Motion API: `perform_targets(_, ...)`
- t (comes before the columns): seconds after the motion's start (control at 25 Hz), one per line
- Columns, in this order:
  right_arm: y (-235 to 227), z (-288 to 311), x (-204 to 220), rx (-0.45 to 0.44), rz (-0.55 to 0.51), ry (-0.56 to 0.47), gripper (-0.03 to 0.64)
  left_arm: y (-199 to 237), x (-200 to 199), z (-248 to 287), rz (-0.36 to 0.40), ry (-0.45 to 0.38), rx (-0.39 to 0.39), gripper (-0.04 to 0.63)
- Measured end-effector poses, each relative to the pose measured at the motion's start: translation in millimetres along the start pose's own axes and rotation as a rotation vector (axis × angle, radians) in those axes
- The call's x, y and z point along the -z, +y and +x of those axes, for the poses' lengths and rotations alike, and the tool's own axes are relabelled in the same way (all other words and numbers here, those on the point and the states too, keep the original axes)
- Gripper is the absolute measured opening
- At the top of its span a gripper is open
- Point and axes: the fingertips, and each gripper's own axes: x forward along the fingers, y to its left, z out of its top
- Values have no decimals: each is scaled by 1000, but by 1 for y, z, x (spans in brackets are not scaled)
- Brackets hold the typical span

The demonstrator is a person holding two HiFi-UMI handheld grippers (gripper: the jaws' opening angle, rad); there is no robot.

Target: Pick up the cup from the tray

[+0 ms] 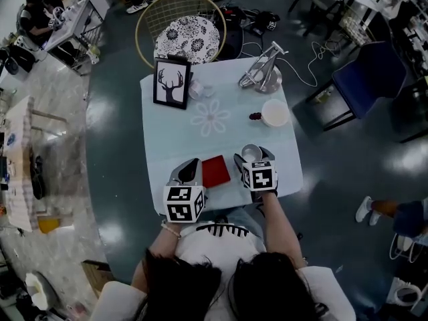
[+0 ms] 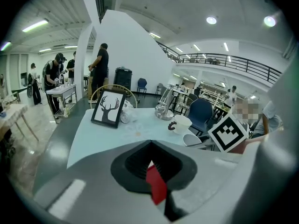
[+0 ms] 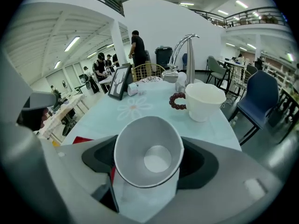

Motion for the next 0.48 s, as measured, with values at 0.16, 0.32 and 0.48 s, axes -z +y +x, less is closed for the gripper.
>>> perform_targets(0.16, -12, 4, -1, -4, 17, -4, 394, -5, -5, 8, 7, 2, -4, 0)
perform_targets(0.32, -21, 11, 3, -4, 51, -8, 397, -3, -4, 13, 9, 8, -20, 0)
perform_targets(0.48, -26, 15, 14, -4, 66, 9, 400, -3, -5, 12, 9, 5, -28, 0)
